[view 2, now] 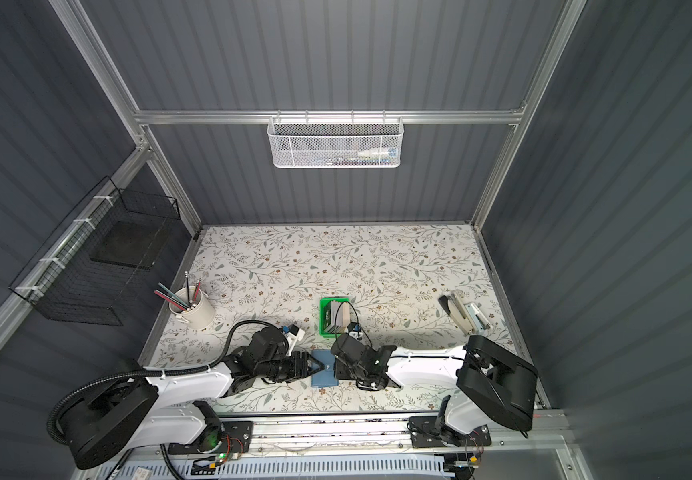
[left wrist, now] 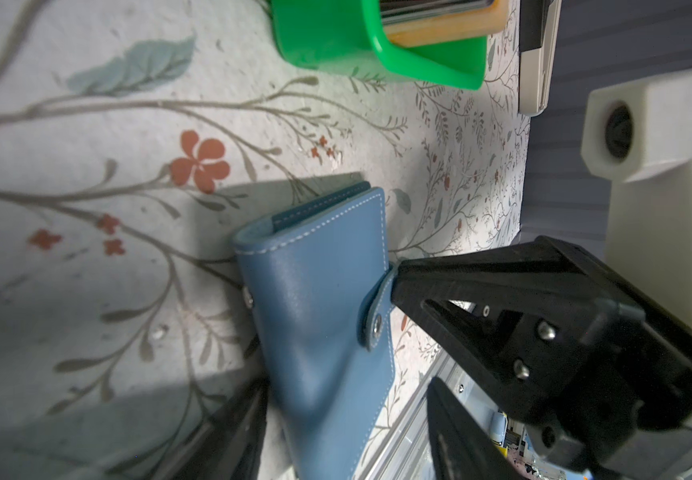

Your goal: Put the credit cards into the card holder

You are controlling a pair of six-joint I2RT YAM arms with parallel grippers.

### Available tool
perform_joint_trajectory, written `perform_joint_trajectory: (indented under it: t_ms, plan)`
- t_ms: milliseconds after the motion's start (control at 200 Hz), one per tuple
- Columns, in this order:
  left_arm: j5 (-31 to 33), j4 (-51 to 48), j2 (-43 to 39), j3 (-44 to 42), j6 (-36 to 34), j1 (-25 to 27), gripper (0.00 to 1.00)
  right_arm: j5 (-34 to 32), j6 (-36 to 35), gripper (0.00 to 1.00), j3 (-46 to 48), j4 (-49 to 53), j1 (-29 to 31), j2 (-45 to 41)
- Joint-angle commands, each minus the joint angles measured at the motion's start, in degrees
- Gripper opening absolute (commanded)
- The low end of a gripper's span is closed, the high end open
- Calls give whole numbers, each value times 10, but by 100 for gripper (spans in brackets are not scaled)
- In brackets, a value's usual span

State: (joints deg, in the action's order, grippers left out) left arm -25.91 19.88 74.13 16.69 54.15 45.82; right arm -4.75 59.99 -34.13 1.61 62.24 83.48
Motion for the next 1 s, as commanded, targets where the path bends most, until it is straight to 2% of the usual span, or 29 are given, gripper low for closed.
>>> perform_joint_trajectory:
  t_ms: [0,355,570,996]
  plan:
    - [-20,23,-6,-7,12,4,61,-15,5,15,4,31,2,14]
    - [-29,45,-18,-5,20,3,55,-19,5,14,-3,47,5,24]
    - [-41,57,-13,-1,23,4,45,-22,4,14,-9,51,6,27]
    - [-50,89,20,4,35,5,38,-22,1,13,-7,46,8,29]
